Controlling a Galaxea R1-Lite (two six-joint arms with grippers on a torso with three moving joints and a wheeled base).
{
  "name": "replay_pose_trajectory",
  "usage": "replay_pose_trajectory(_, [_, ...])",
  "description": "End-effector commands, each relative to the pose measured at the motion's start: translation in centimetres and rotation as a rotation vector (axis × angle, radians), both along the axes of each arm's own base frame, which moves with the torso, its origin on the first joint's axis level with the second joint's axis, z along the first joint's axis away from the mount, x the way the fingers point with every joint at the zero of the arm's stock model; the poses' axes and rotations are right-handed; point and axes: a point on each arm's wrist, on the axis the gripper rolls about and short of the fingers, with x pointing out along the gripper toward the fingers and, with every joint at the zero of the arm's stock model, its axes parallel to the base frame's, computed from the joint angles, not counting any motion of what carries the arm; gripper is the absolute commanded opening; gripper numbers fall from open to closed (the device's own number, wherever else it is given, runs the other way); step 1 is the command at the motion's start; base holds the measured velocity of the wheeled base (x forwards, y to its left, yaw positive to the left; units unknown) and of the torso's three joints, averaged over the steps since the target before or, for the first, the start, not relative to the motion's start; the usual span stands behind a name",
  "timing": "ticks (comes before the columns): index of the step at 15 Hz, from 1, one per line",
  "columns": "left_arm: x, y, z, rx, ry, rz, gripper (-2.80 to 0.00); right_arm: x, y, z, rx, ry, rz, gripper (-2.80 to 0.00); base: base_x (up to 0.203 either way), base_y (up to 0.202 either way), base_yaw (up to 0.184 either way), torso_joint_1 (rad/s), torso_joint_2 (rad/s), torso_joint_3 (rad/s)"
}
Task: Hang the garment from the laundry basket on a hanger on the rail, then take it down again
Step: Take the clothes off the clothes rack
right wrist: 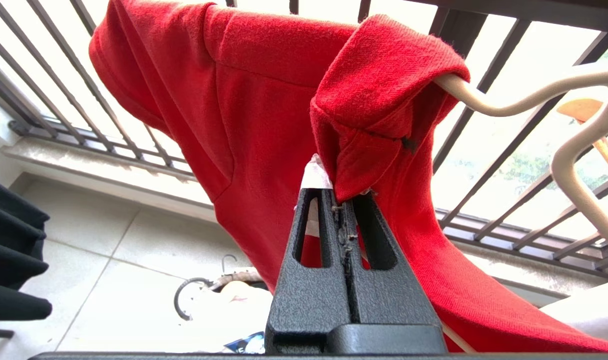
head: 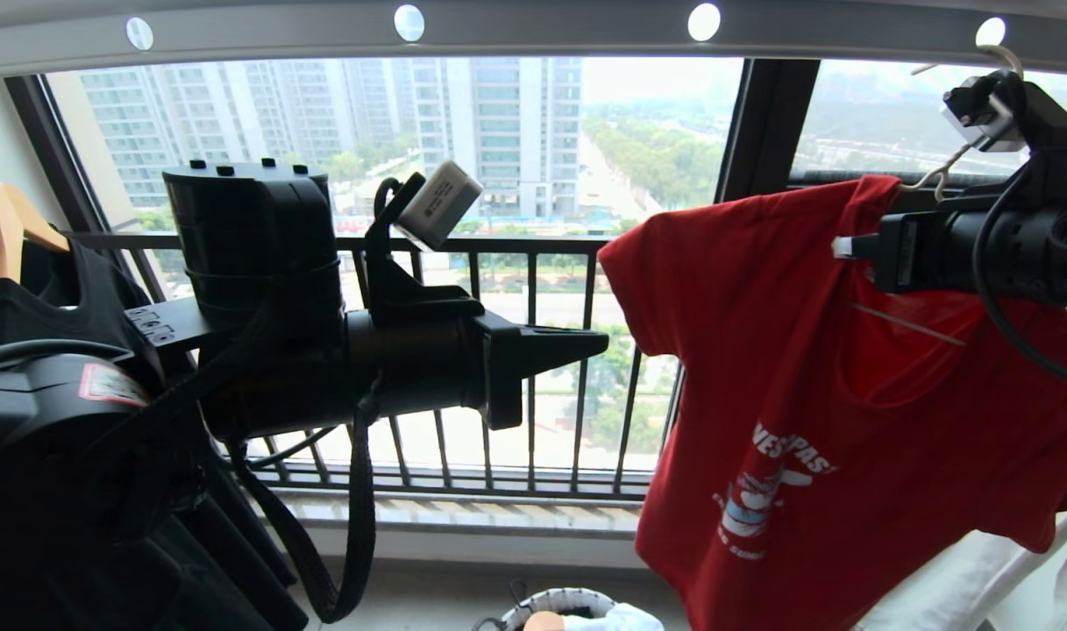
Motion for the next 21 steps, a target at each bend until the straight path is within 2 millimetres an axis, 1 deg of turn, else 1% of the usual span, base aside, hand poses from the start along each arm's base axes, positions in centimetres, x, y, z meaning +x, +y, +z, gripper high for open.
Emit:
replay_pose_trajectory(1, [0.0,0.0,0.0,-0.001,0.001,-0.004,-2.8,-0.2,0.1,0.2,0.002,-0.009,0.005,-2.8,0.0,0.0,0.0,0.0,0.0,0.0])
replay_pose_trajectory(5, [0.0,0.0,-0.1,0.0,0.002,-0.004,-2.8,-0.4,1.0,0.3,0.003,-0.012,0.042,-2.8,0.0,0.0,0.0,0.0,0.0,0.0])
replay_pose_trajectory(10, [0.1,-0.1,-0.1,0.0,0.002,-0.004,-2.8,-0.6,2.8,0.1,-0.003,-0.008,0.109,-2.8,0.0,0.0,0.0,0.0,0.0,0.0])
replay_pose_trajectory(15, [0.1,-0.1,-0.2,0.002,0.005,-0.004,-2.8,-0.1,3.5,0.0,-0.008,-0.002,0.129,-2.8,0.0,0.0,0.0,0.0,0.0,0.0])
replay_pose_trajectory(21, [0.1,-0.1,-0.1,0.001,0.004,-0.004,-2.8,-0.3,5.2,-0.6,-0.086,0.0,0.198,-2.8,0.0,0.0,0.0,0.0,0.0,0.0])
